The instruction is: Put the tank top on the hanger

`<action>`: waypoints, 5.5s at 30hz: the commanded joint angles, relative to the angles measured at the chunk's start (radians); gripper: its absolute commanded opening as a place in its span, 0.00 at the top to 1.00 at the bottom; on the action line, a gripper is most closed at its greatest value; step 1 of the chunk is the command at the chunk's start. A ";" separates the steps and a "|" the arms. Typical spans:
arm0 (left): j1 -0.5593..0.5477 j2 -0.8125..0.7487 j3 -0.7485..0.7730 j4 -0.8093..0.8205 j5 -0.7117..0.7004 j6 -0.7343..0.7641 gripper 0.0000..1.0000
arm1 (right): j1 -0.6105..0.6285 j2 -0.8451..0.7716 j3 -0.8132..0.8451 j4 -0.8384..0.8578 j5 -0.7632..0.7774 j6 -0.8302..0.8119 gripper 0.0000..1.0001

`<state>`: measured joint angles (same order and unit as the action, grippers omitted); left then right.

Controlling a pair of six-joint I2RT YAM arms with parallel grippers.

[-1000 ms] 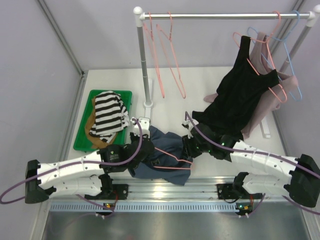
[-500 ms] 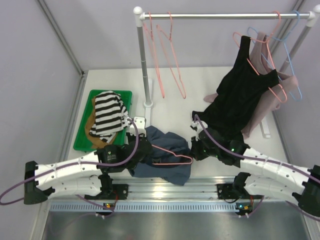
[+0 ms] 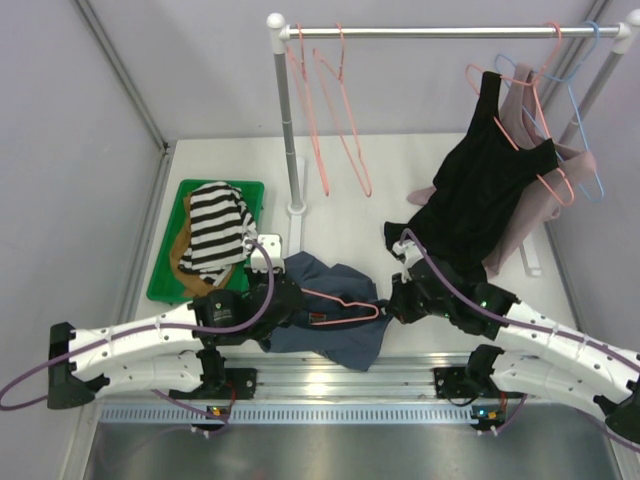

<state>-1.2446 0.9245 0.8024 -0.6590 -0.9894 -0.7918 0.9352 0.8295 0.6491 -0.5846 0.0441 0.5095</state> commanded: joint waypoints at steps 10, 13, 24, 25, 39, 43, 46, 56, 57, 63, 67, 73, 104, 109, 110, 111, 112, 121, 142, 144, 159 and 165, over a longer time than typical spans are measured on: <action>-0.004 0.008 0.047 0.022 -0.052 0.003 1.00 | 0.034 0.025 0.150 -0.078 -0.029 -0.034 1.00; -0.004 0.005 0.050 0.047 -0.049 0.029 1.00 | 0.053 0.039 0.165 -0.086 -0.038 -0.042 1.00; -0.004 0.091 0.093 0.170 0.026 0.077 1.00 | 0.102 0.241 0.421 -0.049 -0.032 -0.055 1.00; -0.006 0.106 0.107 0.174 0.026 0.077 1.00 | 0.102 0.259 0.458 -0.053 -0.027 -0.063 1.00; -0.010 0.108 0.202 0.185 0.032 0.140 1.00 | 0.099 0.335 0.590 -0.130 0.071 -0.085 0.72; -0.012 0.103 0.205 0.167 0.047 0.147 1.00 | 0.086 0.270 0.589 -0.126 0.060 -0.108 0.41; -0.012 0.099 0.205 0.164 0.055 0.146 1.00 | 0.083 0.231 0.569 -0.118 0.031 -0.146 0.40; -0.013 0.082 0.274 0.136 0.121 0.238 1.00 | 0.074 0.137 0.406 0.055 -0.219 -0.331 0.36; -0.013 0.083 0.288 0.125 0.126 0.244 1.00 | 0.074 0.144 0.396 0.066 -0.223 -0.345 0.36; -0.015 0.079 0.319 0.101 0.155 0.256 1.00 | 0.071 0.198 0.368 0.130 -0.227 -0.374 0.34; -0.015 0.077 0.333 0.090 0.153 0.264 1.00 | 0.070 0.197 0.336 0.184 -0.239 -0.361 0.40; -0.015 0.079 0.357 0.088 0.155 0.273 1.00 | 0.071 0.149 0.251 0.267 -0.225 -0.330 0.58; -0.016 0.008 0.512 0.117 0.391 0.390 0.42 | 0.073 -0.230 -0.002 0.532 -0.107 -0.253 1.00; -0.016 -0.062 0.547 0.162 0.426 0.428 0.41 | 0.071 -0.288 0.037 0.499 -0.067 -0.241 1.00; -0.016 -0.065 0.557 0.165 0.422 0.433 0.41 | 0.071 -0.294 0.067 0.467 -0.059 -0.239 1.00; -0.016 -0.073 0.566 0.165 0.419 0.437 0.41 | 0.071 -0.299 0.082 0.451 -0.050 -0.239 1.00; -0.016 -0.079 0.581 0.165 0.416 0.447 0.41 | 0.071 -0.314 0.099 0.434 -0.049 -0.238 1.00; -0.016 -0.096 0.594 0.197 0.351 0.486 0.42 | 0.071 -0.415 0.293 0.253 0.010 -0.238 1.00; -0.016 -0.064 0.595 0.233 0.354 0.503 0.43 | 0.071 -0.193 1.202 -0.343 0.230 -0.308 1.00; -0.016 -0.062 0.597 0.236 0.353 0.506 0.43 | 0.071 -0.170 1.267 -0.394 0.235 -0.313 1.00; -0.016 -0.030 0.589 0.233 0.345 0.506 0.43 | 0.070 -0.125 1.431 -0.564 0.332 -0.284 1.00; -0.016 -0.024 0.577 0.240 0.347 0.502 0.43 | 0.074 -0.130 1.229 -0.497 0.394 -0.281 1.00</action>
<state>-1.2633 0.8974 1.3800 -0.4770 -0.6338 -0.2996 1.0115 0.6735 1.9583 -1.1553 0.3859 0.2253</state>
